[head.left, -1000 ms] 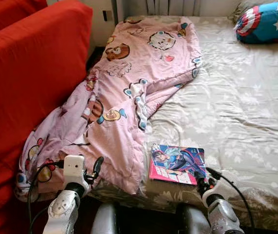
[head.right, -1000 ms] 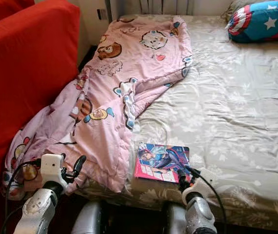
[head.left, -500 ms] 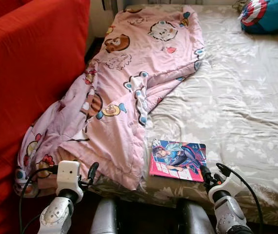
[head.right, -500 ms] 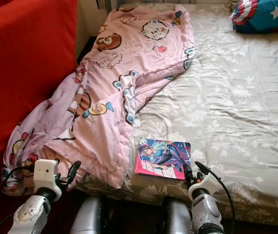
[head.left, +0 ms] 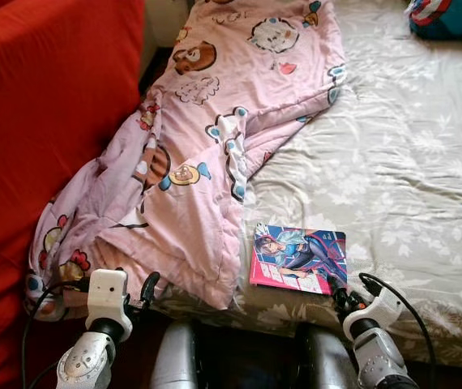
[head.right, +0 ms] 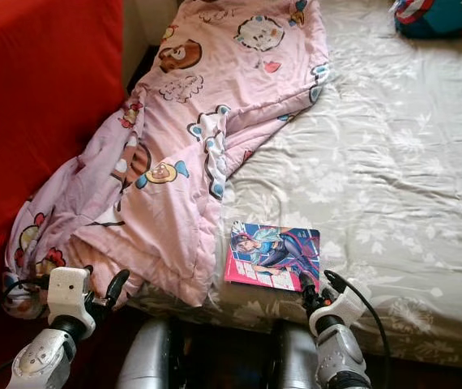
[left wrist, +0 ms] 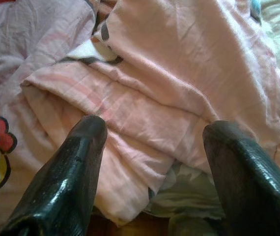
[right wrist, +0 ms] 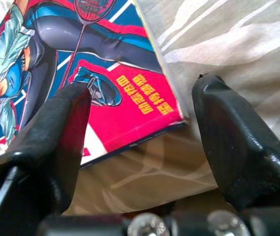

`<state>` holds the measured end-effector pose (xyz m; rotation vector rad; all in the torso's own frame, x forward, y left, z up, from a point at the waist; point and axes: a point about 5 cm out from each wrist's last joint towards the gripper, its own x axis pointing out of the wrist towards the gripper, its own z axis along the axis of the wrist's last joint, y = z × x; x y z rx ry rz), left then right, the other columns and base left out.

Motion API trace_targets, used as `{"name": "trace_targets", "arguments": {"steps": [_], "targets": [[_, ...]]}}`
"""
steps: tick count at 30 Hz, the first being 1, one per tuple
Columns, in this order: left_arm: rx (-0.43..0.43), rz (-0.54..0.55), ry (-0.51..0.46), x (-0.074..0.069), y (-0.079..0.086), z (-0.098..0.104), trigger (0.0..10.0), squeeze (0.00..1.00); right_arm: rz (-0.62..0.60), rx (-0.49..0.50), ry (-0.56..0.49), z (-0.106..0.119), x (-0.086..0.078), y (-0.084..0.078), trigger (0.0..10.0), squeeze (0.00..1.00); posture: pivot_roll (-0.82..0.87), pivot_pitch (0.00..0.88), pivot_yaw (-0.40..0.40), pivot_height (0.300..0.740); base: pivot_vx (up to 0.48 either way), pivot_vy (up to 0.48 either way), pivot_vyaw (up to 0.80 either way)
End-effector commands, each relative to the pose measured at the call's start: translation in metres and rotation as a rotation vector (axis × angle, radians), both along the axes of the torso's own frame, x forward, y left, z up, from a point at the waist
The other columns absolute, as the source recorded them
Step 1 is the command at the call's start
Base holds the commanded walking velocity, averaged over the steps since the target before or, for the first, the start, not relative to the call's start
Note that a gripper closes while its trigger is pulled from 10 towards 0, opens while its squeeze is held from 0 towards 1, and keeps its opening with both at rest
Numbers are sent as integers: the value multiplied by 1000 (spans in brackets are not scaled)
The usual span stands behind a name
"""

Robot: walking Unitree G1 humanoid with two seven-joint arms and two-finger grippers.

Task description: Clean up the room

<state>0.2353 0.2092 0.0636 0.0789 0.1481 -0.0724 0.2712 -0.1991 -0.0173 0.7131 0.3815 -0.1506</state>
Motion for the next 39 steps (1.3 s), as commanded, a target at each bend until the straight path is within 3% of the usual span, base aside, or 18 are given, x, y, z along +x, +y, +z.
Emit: {"name": "trace_targets", "arguments": {"steps": [1,7,11,14,18,23,28,39], "targets": [[33,-1,33,-7,4,-3,10000,0,6,61,25,-8,-7,6,10000,0,175,270,79,600,0,0,0],[42,-5,39,-9,5,-2,10000,0,41,180,11,-10,-10,14,10000,0,187,278,81,600,0,0,0],[36,17,48,-14,8,0,10000,0,-48,327,2,-14,-15,11,10000,0,202,292,82,600,0,0,0],[17,42,48,-15,10,1,10000,0,-55,450,-66,-10,-13,13,10000,0,206,296,83,600,0,0,0],[36,21,49,-19,8,2,10000,0,-51,536,-92,-8,-11,18,10000,0,218,306,84,600,0,0,0],[28,32,51,-23,9,4,10000,0,-19,566,-114,-4,-6,24,10000,0,226,312,84,600,0,0,0],[29,37,54,-26,9,5,10000,0,-92,571,-59,-8,-9,21,10000,0,237,327,83,600,0,0,0],[32,41,51,-31,9,12,10000,0,-149,575,-39,-6,-5,14,10000,0,252,350,82,600,0,0,0]]}}
